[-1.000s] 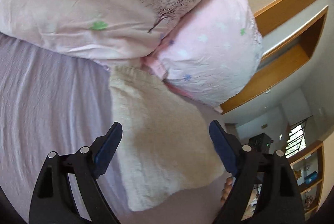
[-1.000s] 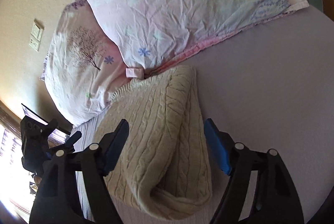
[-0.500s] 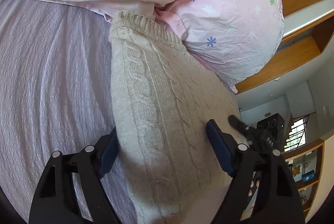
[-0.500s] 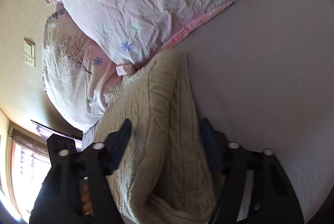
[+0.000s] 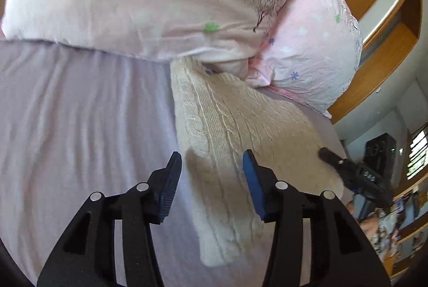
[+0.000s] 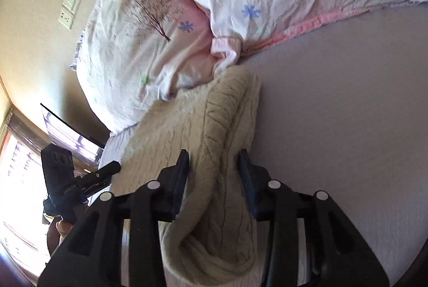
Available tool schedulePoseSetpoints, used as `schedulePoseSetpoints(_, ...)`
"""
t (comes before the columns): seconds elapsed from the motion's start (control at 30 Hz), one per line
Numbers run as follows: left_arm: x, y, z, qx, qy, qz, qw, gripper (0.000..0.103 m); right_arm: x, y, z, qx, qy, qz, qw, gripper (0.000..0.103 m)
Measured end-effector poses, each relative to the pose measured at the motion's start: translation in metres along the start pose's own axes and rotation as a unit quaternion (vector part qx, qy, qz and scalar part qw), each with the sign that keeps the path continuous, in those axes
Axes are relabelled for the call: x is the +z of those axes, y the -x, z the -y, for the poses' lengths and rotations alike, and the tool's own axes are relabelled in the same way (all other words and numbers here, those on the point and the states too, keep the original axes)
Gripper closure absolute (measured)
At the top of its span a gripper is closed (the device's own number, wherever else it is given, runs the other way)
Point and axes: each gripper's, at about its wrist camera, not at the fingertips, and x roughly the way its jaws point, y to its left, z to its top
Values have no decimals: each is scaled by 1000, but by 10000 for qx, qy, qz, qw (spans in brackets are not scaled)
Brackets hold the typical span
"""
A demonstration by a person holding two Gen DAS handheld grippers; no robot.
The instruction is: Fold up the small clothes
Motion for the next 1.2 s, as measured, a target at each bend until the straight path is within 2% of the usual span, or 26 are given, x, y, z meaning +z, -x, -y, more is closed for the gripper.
schedulePoseSetpoints(0.03,-7,13,4,240,-219,177,9993,38,-5,15,-8,16,185,242,9995,60)
schedulePoseSetpoints(0.07,-13,24,8,450,-359,320,9978,33,-10,26,-18,167,351,337,9987,52)
schedulePoseSetpoints(0.1,-21,33,13,568,-478,419,9964,27,-17,30,-26,450,484,229,9975,44)
schedulePoseSetpoints(0.13,-31,40,19,588,-578,435,9956,26,-21,27,-33,662,583,3,9961,42)
schedulePoseSetpoints(0.17,-40,44,25,584,-637,404,9954,23,-28,20,-39,703,661,-255,9950,40)
schedulePoseSetpoints(0.2,-49,45,31,567,-668,348,9955,21,-33,11,-42,384,712,-412,9959,39)
schedulePoseSetpoints(0.27,-66,48,38,543,-694,178,9959,17,-36,-10,-32,-691,679,-603,9935,41)
schedulePoseSetpoints(0.3,-72,46,43,590,-726,86,9956,14,-36,-18,-20,-979,451,-714,9916,40)
schedulePoseSetpoints(0.37,-84,43,50,862,-817,-22,9929,4,-41,-15,-1,-495,-147,-854,9950,38)
schedulePoseSetpoints(0.43,-94,42,55,1185,-958,14,9883,1,-49,6,-8,-469,29,-557,9973,34)
schedulePoseSetpoints(0.5,-101,39,58,1361,-1077,-32,9848,1,-65,32,-18,-773,401,-245,9959,5)
schedulePoseSetpoints(0.53,-102,35,57,1378,-1091,-134,9843,1,-72,39,-25,-1037,543,-143,9930,2)
schedulePoseSetpoints(0.63,-107,17,56,1515,-1090,-525,9810,1,-94,38,-41,-1648,997,-269,9809,2)
schedulePoseSetpoints(0.77,-118,1,54,1601,-1108,-715,9783,1,-118,16,-55,-2007,1409,-561,9679,2)
schedulePoseSetpoints(1.0,-121,-3,57,1965,-1228,-554,9712,1,-120,-9,-61,-2441,1487,-734,9555,2)
schedulePoseSetpoints(1.13,-120,-3,56,1976,-1225,-527,9712,1,-123,-11,-66,-2660,1611,-789,9471,2)
schedulePoseSetpoints(1.2,-120,-4,56,1976,-1226,-528,9711,1,-122,-12,-67,-2667,1622,-790,9467,2)
